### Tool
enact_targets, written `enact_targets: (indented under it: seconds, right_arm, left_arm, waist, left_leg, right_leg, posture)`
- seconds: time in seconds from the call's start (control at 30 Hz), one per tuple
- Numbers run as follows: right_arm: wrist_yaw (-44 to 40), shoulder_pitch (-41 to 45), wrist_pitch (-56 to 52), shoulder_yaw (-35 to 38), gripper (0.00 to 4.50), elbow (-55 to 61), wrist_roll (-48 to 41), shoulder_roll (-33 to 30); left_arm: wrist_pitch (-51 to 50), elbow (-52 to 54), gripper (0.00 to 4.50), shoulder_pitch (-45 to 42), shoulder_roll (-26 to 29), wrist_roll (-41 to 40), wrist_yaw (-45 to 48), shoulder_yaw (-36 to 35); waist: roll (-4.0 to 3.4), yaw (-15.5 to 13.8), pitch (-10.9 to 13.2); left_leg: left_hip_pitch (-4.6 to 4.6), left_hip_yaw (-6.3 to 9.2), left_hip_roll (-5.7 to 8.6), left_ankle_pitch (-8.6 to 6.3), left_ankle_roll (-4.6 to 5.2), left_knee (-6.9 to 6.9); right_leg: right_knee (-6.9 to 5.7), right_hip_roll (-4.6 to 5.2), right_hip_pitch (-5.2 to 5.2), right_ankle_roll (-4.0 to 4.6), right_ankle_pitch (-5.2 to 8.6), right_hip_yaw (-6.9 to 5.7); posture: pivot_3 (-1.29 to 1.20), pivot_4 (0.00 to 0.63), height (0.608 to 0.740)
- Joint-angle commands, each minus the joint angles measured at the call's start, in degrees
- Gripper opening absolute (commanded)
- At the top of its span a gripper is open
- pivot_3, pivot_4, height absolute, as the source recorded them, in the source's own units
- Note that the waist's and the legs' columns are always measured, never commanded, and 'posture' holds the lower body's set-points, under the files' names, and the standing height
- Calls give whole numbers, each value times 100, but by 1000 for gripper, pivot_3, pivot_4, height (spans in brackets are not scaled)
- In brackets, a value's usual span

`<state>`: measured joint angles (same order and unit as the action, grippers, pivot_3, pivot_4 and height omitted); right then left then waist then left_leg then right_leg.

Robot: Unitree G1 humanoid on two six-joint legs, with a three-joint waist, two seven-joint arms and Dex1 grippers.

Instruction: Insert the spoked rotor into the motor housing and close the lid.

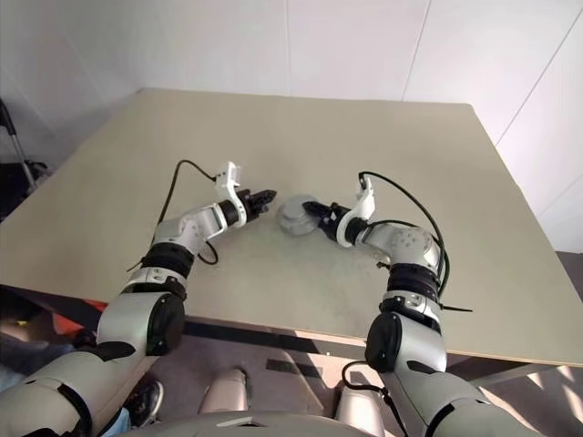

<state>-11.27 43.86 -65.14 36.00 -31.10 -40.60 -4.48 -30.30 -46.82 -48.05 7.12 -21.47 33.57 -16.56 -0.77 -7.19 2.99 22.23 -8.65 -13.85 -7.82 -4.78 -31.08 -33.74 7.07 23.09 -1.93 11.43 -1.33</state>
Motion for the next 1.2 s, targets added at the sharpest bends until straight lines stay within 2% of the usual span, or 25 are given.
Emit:
enact_targets:
  seconds: [0.03,0.17,0.2,0.27,0.47,0.6,0.63,0.83,1.2]
  right_arm:
    - [27,543,377,200,2095,-101,-352,-4]
    - [88,825,530,265,2095,-223,-460,48]
    - [106,877,530,263,2095,-216,-495,69]
    - [131,987,486,236,2095,-154,-598,114]
    - [195,1130,279,167,2095,-85,-781,73]
    - [194,1105,103,72,2095,-36,-822,57]
    - [203,1091,63,58,2095,-20,-829,65]
    - [168,980,-314,-42,2095,353,-1031,215]
    - [406,906,-562,-30,2095,941,-1373,417]
  left_arm:
    - [-37,589,0,146,38,-263,-43,-130]
    - [-585,1125,0,462,-51,-804,95,-335]
    - [-717,1231,402,522,-84,-927,104,-368]
    - [-932,1412,883,603,-197,-1253,12,-557]
    - [-1233,1632,2966,694,-345,-1751,-248,-827]
    - [-1793,1757,4328,700,-389,-2362,-287,-1104]
    - [-1935,1773,4474,699,-406,-2520,-307,-1175]
    - [-2459,1649,4474,579,-549,-3274,-267,-1499]
    - [-2214,498,4474,-22,-698,-3161,-66,-1423]
  waist:
    - [0,-13,0]
    - [1,-14,1]
    - [1,-14,1]
    - [1,-15,1]
    - [2,-15,2]
    - [2,-16,2]
    - [2,-16,2]
    - [4,-31,3]
    - [4,-101,3]
  left_leg:
    - [0,0,0,-1,1,0]
    - [6,0,-1,-3,5,-1]
    - [8,0,-2,-3,6,-1]
    - [11,0,-2,-4,7,-3]
    - [20,2,-3,-6,10,-18]
    - [21,2,-3,-5,9,-22]
    - [21,2,-3,-5,9,-22]
    - [23,3,-3,-5,9,-23]
    - [24,5,-3,-4,7,-31]
  right_leg:
    - [-1,0,0,0,0,-1]
    - [-1,0,1,0,0,-5]
    - [-1,0,3,0,0,-6]
    - [-2,0,4,0,0,-7]
    - [-4,0,8,0,0,-6]
    - [-5,0,8,-1,-1,-6]
    - [-5,0,8,-1,-1,-6]
    - [-5,0,8,-2,-1,-6]
    - [-9,0,8,-6,-4,-5]
  posture:
    - [0,0,740]
    - [0,0,740]
    - [0,0,740]
    - [0,0,740]
    - [0,0,740]
    - [0,0,740]
    - [0,0,740]
    - [0,0,740]
    - [0,0,740]
